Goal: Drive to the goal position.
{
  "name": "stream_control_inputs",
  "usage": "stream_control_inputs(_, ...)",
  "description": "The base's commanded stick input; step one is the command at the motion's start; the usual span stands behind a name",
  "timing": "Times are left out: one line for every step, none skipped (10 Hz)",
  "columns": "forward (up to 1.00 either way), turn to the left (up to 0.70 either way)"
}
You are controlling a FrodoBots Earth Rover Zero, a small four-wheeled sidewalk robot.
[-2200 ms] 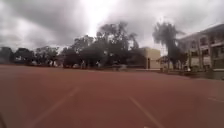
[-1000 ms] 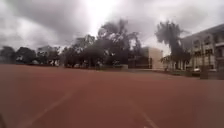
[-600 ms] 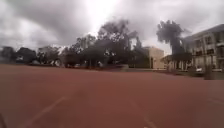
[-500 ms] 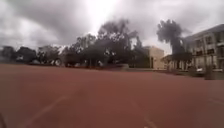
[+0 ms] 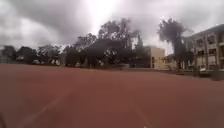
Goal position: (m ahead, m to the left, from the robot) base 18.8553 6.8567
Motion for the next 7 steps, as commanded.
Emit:
stream_control_inputs(0.7, 0.0)
stream_control_inputs(0.7, 0.0)
stream_control_inputs(0.7, 0.0)
stream_control_inputs(0.7, 0.0)
stream_control_inputs(0.7, 0.0)
stream_control_inputs(0.7, 0.0)
stream_control_inputs(0.7, 0.0)
